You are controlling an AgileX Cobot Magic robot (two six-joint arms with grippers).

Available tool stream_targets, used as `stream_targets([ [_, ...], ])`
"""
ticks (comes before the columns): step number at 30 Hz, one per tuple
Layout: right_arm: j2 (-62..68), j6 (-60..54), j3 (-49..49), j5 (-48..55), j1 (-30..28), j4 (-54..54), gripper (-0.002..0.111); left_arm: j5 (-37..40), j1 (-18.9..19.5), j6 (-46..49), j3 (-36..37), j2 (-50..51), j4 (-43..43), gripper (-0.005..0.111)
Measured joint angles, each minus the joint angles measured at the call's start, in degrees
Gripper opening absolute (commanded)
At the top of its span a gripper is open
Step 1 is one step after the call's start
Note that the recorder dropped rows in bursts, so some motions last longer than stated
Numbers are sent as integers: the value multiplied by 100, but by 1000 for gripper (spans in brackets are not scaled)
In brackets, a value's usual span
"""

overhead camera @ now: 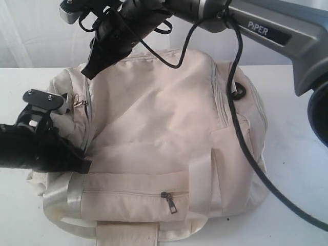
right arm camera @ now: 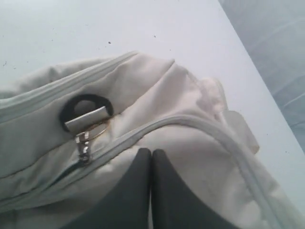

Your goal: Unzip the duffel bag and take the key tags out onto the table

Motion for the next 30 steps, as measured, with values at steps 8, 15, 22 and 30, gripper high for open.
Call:
stream_targets([
  [8,62,0,0,-154,0,14,0,108,-22,-10,606,-496,-17,0],
  [15,117,-128,0,605,0,264,10,73,-33,-10,620,-555,-17,0],
  [22,274,-1501,0,688,77,1031,43,73,-33,-10,620,-555,-17,0],
  [30,478,-703,0,-147,241,1316,45,108,-33,-10,620,-555,-17,0],
])
